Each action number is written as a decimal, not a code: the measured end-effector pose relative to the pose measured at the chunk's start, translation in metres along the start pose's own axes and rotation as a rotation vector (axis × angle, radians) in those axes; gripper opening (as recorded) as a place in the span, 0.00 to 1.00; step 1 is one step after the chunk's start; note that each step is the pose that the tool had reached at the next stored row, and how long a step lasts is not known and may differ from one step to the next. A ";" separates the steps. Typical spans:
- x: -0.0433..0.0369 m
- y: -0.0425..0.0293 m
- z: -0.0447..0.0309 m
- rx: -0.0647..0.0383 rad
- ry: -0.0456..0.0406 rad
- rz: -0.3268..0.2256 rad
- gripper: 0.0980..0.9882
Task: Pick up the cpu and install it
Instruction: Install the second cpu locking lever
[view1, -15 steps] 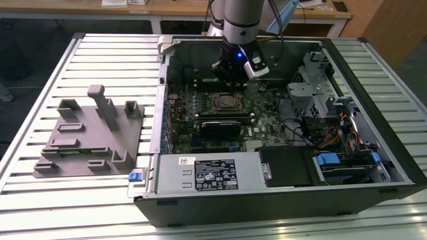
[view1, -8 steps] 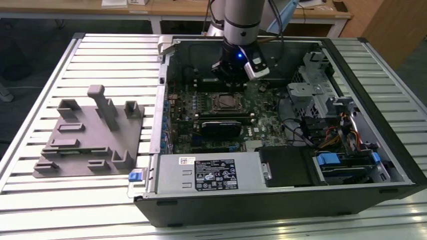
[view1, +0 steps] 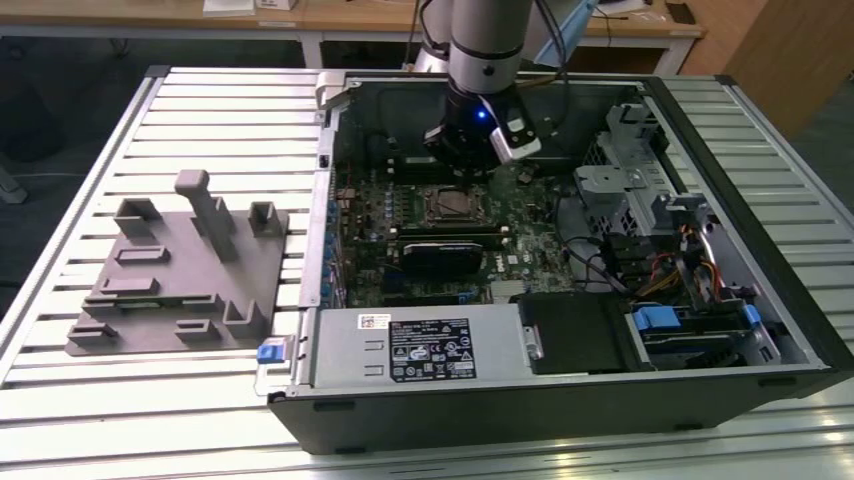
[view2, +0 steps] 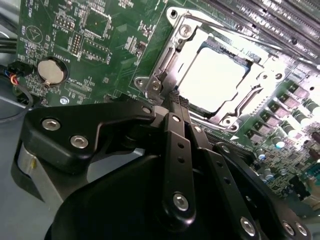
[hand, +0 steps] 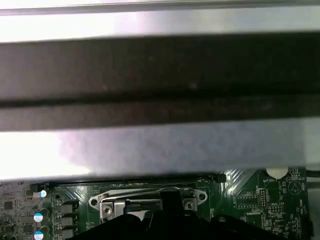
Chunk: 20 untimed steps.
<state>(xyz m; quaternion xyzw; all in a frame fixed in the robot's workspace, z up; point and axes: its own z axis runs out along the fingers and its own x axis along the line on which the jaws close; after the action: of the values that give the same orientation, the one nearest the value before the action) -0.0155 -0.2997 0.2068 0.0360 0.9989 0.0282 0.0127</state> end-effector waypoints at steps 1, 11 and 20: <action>-0.0002 -0.0012 -0.0001 0.000 -0.0001 0.000 0.01; -0.0009 -0.0029 -0.0237 0.000 0.0011 0.000 0.01; -0.0019 -0.0148 -0.0283 0.000 0.0050 0.000 0.01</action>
<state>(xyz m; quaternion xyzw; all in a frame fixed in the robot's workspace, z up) -0.0154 -0.3162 0.2342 0.0360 0.9989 0.0282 0.0102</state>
